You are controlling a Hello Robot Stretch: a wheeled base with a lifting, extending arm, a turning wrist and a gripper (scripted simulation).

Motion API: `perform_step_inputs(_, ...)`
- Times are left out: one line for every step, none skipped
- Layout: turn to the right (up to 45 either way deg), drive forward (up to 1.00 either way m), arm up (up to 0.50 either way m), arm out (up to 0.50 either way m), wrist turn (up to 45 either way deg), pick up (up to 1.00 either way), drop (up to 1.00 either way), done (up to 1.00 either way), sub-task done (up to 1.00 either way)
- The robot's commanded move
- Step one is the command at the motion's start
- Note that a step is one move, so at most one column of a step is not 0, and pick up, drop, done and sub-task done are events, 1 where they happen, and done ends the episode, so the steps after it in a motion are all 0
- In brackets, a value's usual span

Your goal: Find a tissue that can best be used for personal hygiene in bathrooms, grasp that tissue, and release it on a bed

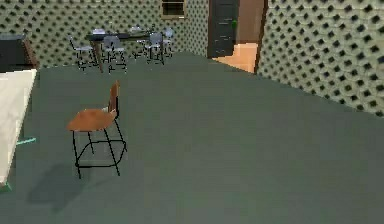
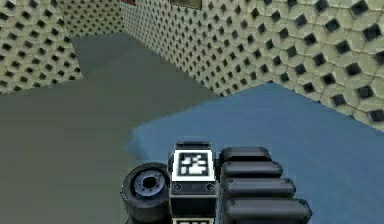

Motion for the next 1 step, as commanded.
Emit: perform_step_inputs(45.0,0.00,0.00,0.00,0.0,0.00,0.00,0.00,0.00)
